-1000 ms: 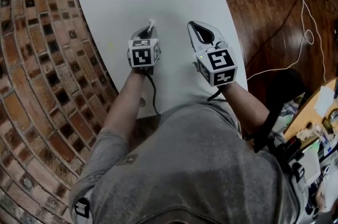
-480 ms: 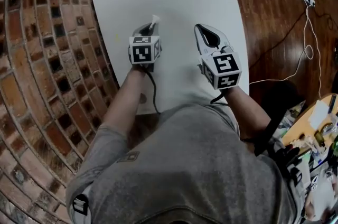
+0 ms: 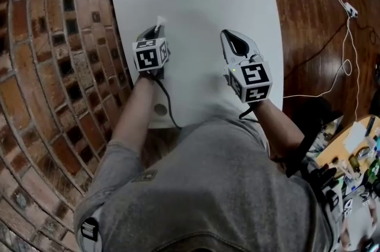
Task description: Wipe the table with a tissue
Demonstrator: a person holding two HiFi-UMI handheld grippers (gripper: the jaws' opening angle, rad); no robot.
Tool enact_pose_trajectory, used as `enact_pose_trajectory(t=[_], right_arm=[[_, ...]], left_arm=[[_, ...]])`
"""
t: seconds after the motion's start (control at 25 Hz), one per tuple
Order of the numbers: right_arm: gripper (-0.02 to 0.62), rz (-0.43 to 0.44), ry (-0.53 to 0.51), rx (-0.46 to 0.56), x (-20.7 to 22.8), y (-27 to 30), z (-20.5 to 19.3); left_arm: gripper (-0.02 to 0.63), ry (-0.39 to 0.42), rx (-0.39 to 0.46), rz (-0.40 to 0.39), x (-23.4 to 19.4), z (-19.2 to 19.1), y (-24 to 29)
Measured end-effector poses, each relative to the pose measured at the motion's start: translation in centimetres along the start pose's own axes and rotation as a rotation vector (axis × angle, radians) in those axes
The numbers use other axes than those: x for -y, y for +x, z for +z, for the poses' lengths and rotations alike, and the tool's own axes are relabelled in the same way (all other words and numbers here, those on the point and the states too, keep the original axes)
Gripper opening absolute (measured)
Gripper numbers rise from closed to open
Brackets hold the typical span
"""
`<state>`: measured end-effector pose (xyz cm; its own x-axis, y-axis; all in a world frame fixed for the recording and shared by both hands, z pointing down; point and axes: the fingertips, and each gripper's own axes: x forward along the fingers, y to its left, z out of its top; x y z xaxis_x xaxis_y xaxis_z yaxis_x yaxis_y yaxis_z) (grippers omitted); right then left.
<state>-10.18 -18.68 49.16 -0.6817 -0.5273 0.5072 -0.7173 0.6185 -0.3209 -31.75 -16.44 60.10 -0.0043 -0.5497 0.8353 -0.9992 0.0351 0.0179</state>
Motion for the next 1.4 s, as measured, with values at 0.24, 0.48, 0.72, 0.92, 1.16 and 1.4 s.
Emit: enact_pose_trajectory(t=[0.24,0.48,0.72,0.92,1.16,1.4], right_arm=[[0.014,-0.002,0.0,-0.003,0.2,0.5,0.1],[0.014,-0.01,0.014,-0.009,1.0,0.8,0.1],[0.014,-0.013,0.02,-0.004,1.4,0.9,0.3],[0.014,-0.017,0.028,-0.004,1.7,0.7,0.2],[0.014,-0.027,0.029,0.002,2.1,0.2,0.2],[0.014,-0.03,0.022,0.006,2.1,-0.2,0.4]], left_arm=[[0.025,-0.042,0.021,0.056,-2.6,1.1,0.4],[0.025,-0.024,0.004,0.053,-2.0,1.8,1.7],[0.025,0.025,-0.002,0.02,-0.2,2.6,2.3],[0.025,0.079,-0.005,-0.015,2.3,3.4,2.7],[0.025,0.127,-0.016,-0.095,6.4,3.8,2.9],[0.025,0.143,-0.013,-0.136,8.4,3.9,2.8]])
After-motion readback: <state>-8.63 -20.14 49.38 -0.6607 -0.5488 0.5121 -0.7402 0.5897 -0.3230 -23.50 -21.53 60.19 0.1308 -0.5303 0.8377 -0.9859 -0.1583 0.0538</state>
